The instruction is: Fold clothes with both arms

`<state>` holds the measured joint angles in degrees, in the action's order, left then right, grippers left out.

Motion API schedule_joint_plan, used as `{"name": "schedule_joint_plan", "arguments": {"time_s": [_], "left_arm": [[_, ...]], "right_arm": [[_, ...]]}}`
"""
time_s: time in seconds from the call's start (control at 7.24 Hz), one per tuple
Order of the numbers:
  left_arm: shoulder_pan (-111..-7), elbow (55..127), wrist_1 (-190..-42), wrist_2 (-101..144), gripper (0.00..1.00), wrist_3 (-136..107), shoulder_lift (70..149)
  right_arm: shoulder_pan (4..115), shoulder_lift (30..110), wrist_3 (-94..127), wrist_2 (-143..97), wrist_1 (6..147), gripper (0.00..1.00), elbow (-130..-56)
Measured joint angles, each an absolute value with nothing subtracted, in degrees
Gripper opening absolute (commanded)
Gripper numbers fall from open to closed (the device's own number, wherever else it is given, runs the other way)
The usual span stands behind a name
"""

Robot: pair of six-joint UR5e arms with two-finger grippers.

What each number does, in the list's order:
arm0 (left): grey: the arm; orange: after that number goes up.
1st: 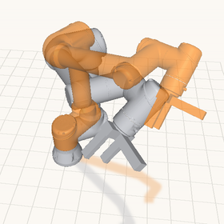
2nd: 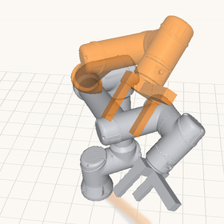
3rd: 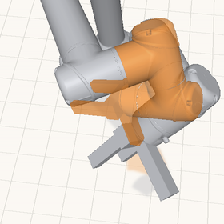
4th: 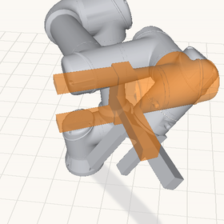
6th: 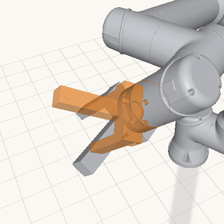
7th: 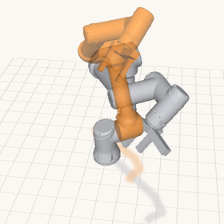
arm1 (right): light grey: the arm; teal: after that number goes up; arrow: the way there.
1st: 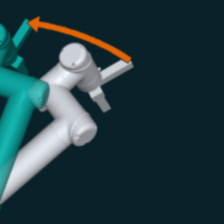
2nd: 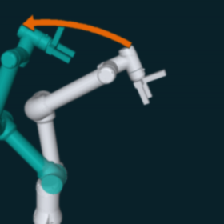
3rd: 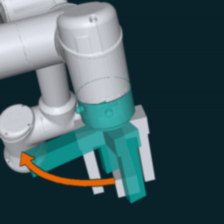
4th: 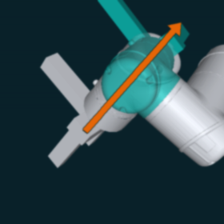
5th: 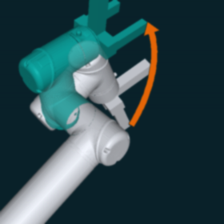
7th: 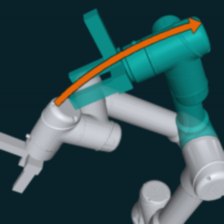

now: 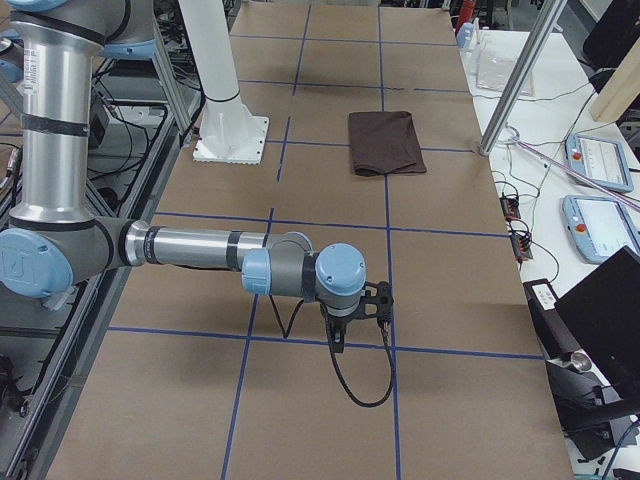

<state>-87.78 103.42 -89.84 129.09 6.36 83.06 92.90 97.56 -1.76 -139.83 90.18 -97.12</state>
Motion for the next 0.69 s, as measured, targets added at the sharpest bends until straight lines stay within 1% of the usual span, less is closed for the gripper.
{"name": "schedule_joint_plan", "arguments": {"time_s": [0.69], "left_arm": [[-87.8, 103.5, -90.2, 129.2, 1.0, -0.7, 83.1]], "right_arm": [[93.0, 97.5, -1.7, -139.8, 90.3, 1.0, -97.4]]}}
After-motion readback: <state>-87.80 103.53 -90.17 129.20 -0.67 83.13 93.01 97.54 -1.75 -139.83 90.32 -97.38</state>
